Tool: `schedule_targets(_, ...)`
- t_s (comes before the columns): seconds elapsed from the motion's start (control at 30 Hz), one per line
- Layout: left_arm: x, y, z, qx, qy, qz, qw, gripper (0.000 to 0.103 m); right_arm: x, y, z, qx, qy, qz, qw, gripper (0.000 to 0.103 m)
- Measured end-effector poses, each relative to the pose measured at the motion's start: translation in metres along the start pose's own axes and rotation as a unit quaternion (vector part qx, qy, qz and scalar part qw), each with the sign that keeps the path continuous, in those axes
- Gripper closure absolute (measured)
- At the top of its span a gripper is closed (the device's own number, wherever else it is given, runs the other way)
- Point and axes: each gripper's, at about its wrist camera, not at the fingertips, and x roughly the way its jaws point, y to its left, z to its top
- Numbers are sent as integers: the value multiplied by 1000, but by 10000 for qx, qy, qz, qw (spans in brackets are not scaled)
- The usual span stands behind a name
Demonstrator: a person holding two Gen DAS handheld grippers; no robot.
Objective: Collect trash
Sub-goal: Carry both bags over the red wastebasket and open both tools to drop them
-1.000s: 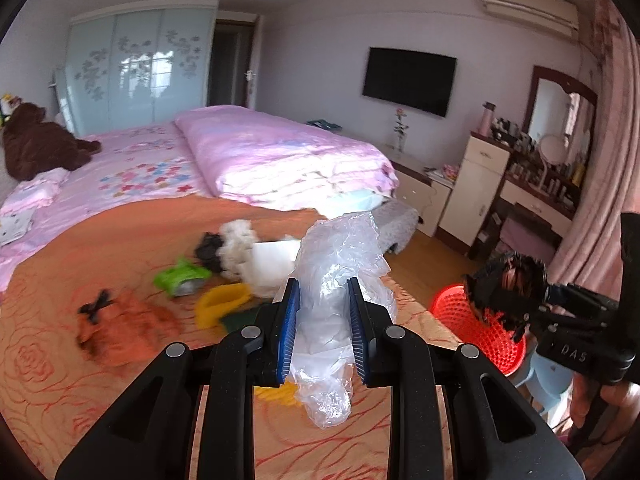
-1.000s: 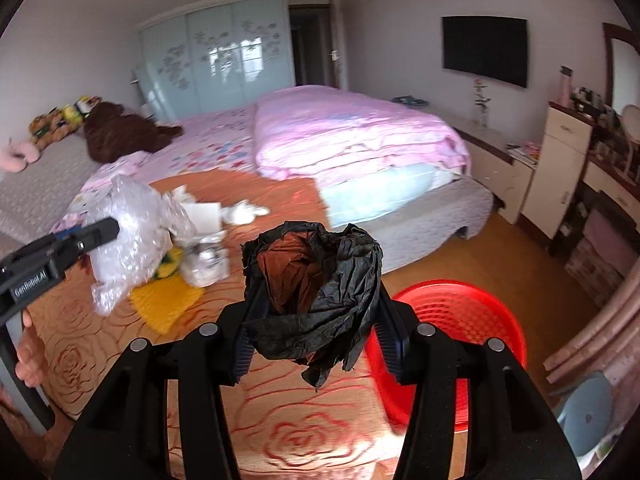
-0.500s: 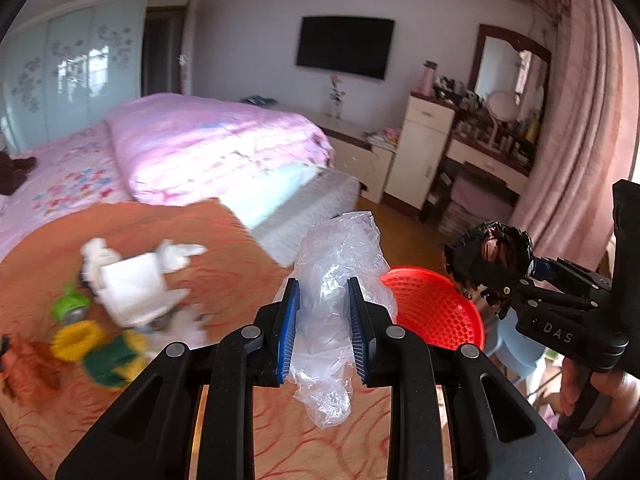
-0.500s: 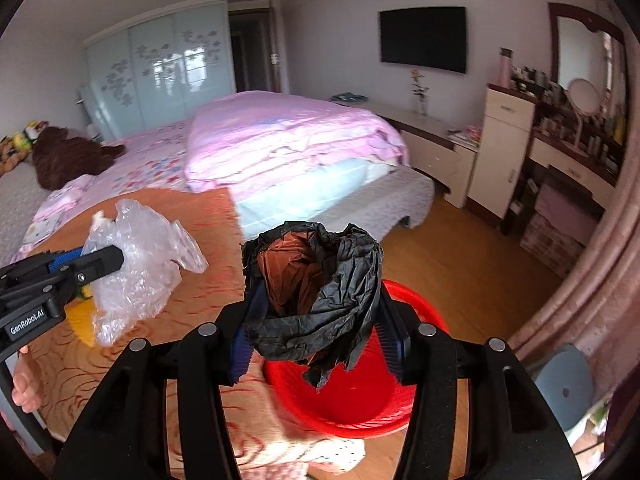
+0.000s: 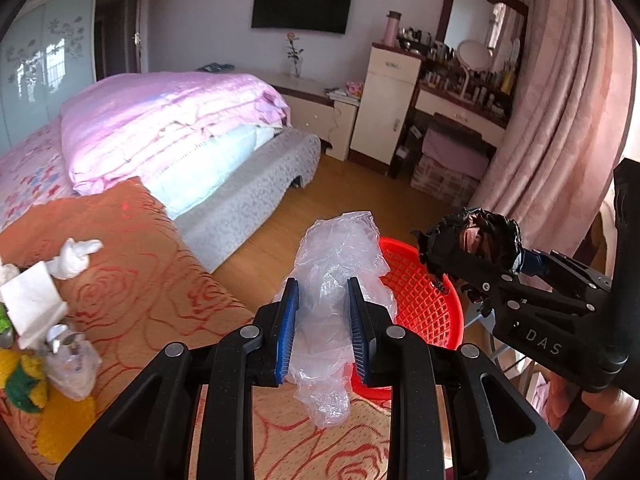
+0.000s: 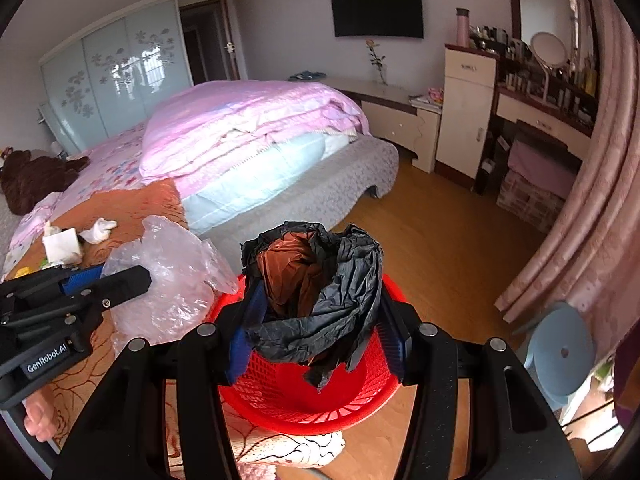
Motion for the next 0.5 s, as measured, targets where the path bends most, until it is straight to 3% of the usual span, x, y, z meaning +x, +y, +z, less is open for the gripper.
schedule_targets(0.27,19,-6,-5,19,242,-185,9995,70,18,-6,-8,148,293,-73,9994,44)
schedule_targets(0.37,19,-1,-6,-55,242,-196,9995,59,20,-8,-9,184,307,-89,9993,34)
schedule_targets(0.5,13,5,-6,-174,166,-210,9995,44,20,-8,-11,203,312,-116,9992,34)
